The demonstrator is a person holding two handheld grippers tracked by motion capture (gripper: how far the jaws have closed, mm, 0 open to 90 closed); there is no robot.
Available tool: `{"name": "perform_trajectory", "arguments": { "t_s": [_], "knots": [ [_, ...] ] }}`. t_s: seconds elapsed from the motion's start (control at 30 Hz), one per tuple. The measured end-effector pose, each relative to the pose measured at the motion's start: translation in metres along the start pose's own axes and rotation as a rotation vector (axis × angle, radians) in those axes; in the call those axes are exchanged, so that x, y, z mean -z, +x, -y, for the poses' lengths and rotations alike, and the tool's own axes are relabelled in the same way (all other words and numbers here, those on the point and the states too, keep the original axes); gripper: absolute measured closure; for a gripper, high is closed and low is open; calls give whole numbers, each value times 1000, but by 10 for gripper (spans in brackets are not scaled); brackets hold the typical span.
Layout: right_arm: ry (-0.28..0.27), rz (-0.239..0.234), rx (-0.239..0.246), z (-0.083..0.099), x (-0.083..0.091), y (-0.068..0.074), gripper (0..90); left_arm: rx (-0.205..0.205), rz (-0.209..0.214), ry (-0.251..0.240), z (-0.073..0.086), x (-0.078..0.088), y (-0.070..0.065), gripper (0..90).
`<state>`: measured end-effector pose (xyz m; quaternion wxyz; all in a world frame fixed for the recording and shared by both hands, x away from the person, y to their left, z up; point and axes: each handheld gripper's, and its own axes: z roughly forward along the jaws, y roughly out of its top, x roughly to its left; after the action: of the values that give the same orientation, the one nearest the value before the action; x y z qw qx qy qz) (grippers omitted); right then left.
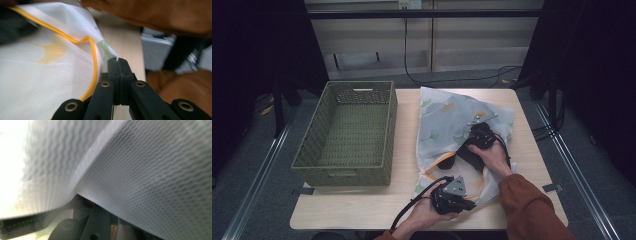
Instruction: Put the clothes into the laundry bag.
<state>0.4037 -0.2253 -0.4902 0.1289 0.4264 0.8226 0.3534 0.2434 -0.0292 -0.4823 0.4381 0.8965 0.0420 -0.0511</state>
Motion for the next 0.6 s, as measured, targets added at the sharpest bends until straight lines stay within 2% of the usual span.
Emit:
{"name": "perform_trajectory", "arguments": {
  "t_s": [0.03, 0.07, 0.1, 0.13, 0.17, 0.2, 0.27, 0.3, 0.33, 0.37, 0.4, 0.43, 0.5, 0.53, 0.6],
  "knots": [
    [-9, -3, -10, 2, 2, -3, 886, -6, -17, 7, 0, -3, 1, 900],
    [-11, -16, -18, 4, 4, -4, 885, 16, -30, 11, 0, -6, 1, 900],
    [-13, -51, -21, 6, 5, -5, 885, 12, -25, 30, 1, -10, 4, 900],
    [-10, -48, -10, 8, 9, -2, 885, 20, -35, 24, 2, -13, 4, 900],
    [-11, -60, -12, 9, 12, -1, 885, 16, -56, 55, 2, -14, 5, 897],
    [-17, -85, -9, 11, 14, 0, 885, 39, -56, 51, 4, -18, 7, 880],
    [-27, -115, 4, 14, 23, 6, 884, 35, -83, 82, 5, -19, 9, 838],
    [-38, -145, 7, 15, 27, 7, 884, 53, -90, 81, 7, -19, 10, 809],
    [-50, -165, 13, 16, 32, 10, 884, 66, -77, 74, 8, -19, 11, 808],
    [-56, -175, 17, 17, 37, 12, 884, 62, -79, 63, 9, -19, 11, 807],
    [-70, -211, 15, 19, 44, 15, 883, 61, -76, 49, 10, -19, 12, 770],
    [-86, -249, 18, 22, 50, 17, 883, 65, -86, 74, 9, -15, 11, 738],
    [-108, -291, 31, 27, 65, 26, 883, 72, -103, 59, 11, -13, 12, 674],
    [-118, -306, 29, 28, 71, 30, 883, 87, -107, 61, 11, -11, 13, 663],
    [-142, -333, 41, 31, 85, 37, 884, 97, -129, 54, 15, -7, 16, 702]
  ]
}}
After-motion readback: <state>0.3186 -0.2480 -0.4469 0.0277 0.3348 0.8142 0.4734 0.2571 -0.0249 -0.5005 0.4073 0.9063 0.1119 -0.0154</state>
